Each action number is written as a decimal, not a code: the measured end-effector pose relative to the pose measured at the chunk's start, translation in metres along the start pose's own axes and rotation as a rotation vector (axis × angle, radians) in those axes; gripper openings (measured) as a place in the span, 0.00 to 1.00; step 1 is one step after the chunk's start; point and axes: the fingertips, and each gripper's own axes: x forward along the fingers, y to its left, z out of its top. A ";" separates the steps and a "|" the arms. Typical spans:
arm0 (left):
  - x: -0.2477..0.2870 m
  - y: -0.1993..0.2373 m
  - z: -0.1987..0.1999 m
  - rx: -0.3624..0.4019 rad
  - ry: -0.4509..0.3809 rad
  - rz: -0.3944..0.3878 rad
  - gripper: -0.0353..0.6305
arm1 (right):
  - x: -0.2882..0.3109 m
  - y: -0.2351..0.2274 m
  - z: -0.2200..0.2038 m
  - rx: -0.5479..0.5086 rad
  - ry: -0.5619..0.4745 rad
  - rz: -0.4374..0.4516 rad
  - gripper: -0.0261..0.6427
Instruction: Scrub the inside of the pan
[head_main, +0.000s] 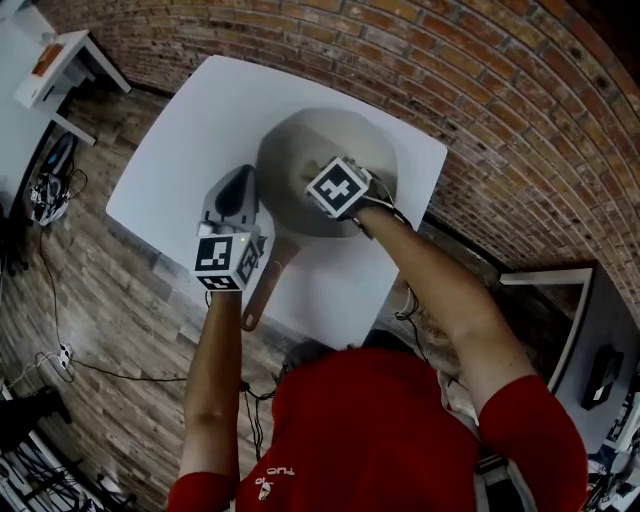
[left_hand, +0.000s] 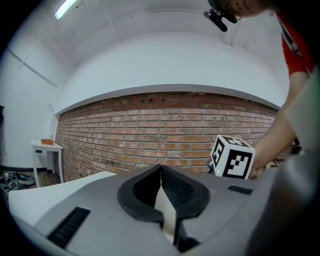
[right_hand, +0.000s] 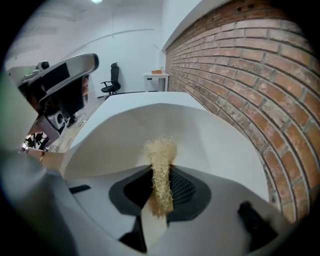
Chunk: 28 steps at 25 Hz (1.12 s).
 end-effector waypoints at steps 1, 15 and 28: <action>-0.001 0.000 0.000 0.000 0.001 -0.001 0.08 | -0.003 -0.010 -0.005 0.013 0.010 -0.018 0.17; -0.001 -0.012 0.001 0.019 0.010 -0.020 0.08 | -0.030 -0.009 -0.015 0.050 -0.046 0.034 0.17; -0.008 -0.016 0.003 0.048 0.022 -0.017 0.08 | -0.033 0.077 -0.001 -0.176 -0.034 0.147 0.17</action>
